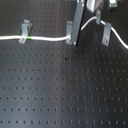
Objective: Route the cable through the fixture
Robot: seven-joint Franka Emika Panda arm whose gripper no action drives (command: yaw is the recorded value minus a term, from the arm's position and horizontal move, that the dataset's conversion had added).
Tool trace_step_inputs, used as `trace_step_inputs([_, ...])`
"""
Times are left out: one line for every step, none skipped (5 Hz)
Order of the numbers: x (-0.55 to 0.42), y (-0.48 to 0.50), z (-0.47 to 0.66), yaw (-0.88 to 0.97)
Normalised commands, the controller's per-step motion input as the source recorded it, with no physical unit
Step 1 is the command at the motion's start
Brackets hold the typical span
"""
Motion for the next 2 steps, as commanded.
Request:
trace_step_inputs([0.345, -0.118, -0.49, -0.26])
trace_step_inputs([0.399, -0.038, -0.44, -0.26])
